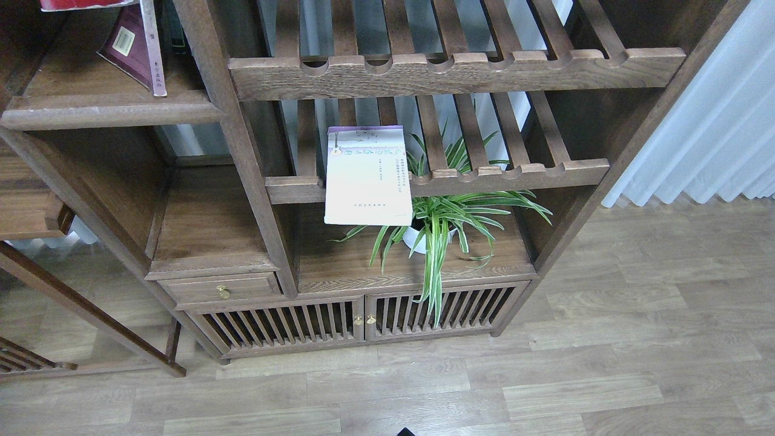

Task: Organize books on shelf

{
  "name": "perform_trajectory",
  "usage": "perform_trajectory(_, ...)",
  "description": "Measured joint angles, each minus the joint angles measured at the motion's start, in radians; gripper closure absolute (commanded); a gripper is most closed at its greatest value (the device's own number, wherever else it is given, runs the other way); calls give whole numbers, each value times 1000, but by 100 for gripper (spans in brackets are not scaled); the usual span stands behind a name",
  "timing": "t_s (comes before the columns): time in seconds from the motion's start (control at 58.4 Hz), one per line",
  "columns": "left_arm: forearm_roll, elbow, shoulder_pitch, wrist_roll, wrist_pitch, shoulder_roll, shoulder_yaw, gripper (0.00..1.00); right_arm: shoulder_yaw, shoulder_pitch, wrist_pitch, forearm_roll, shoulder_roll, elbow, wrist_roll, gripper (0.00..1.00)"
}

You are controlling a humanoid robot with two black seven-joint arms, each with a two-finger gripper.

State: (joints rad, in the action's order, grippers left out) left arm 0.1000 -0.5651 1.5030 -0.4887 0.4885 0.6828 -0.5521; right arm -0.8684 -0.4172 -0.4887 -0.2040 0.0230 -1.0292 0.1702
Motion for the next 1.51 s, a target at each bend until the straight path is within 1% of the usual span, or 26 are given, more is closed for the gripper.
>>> perform_trajectory(0.069, -25, 9, 4, 0, 0, -21, -6, 78, 0, 0, 0, 0, 0, 0, 0, 10)
perform_trajectory(0.137, -46, 11, 5, 0, 0, -38, -9, 68, 0, 0, 0, 0, 0, 1, 0, 10)
perform_trajectory(0.171, -58, 12, 5, 0, 0, -46, -10, 56, 0, 0, 0, 0, 0, 1, 0, 10)
perform_trajectory(0.188, -64, 12, 5, 0, 0, -50, -10, 54, 0, 0, 0, 0, 0, 1, 0, 10)
perform_trajectory(0.206, -69, 12, 5, 0, 0, -54, -11, 48, 0, 0, 0, 0, 0, 1, 0, 10)
perform_trajectory(0.24, -78, 11, 5, 0, 0, -59, -11, 42, 0, 0, 0, 0, 0, 1, 0, 10)
perform_trajectory(0.274, -83, 10, 5, 0, 0, -62, -11, 29, 0, 0, 0, -1, 0, 1, 0, 10)
perform_trajectory(0.308, -86, 6, 5, 0, 0, -63, -12, 23, 0, 0, 0, -1, 0, 2, 0, 10)
perform_trajectory(0.377, -87, -2, 4, 0, 0, -62, -19, 19, 0, 0, 0, -1, 0, 2, 0, 10)
perform_trajectory(0.428, -87, -8, 0, 0, 1, -56, -32, 12, 0, 0, 0, -1, 0, 2, 0, 10)
perform_trajectory(0.497, -81, -25, -16, 0, 1, -33, -68, 6, -1, 2, 0, -2, -1, 2, 0, 10)
perform_trajectory(0.685, -76, -91, -94, 0, 1, 21, -115, 4, 0, 17, 0, -2, -9, 6, 0, 10)
perform_trajectory(0.805, -46, -182, -176, 0, 1, 38, -180, 2, 0, 25, 0, -2, -15, 7, 0, 10)
perform_trajectory(0.942, 49, -298, -327, 0, 0, 99, -271, 1, -4, 26, 0, -7, -15, 10, -10, 10)
perform_trajectory(1.079, 132, -410, -457, 0, 0, 177, -333, 1, -3, 28, 0, -13, -17, 13, -17, 10)
perform_trajectory(1.216, 233, -566, -591, 10, 0, 233, -380, 2, -2, 59, 0, -14, -22, 13, -18, 10)
perform_trajectory(1.302, 287, -688, -670, 35, 0, 277, -408, 2, -3, 91, 0, -14, -23, 13, -18, 10)
perform_trajectory(1.353, 314, -756, -710, 60, 0, 315, -421, 1, -4, 111, 0, -13, -23, 13, -18, 10)
perform_trajectory(1.37, 340, -799, -747, 98, 0, 358, -427, 1, -8, 129, 0, -13, -23, 13, -18, 10)
perform_trajectory(1.422, 349, -808, -766, 119, 0, 374, -428, 1, -12, 140, 0, -12, -23, 13, -18, 10)
perform_trajectory(1.456, 359, -813, -798, 146, 0, 387, -428, 1, -16, 151, 0, -12, -23, 13, -18, 10)
perform_trajectory(1.507, 366, -815, -845, 170, 0, 397, -421, 1, -21, 168, 0, -12, -23, 14, -18, 10)
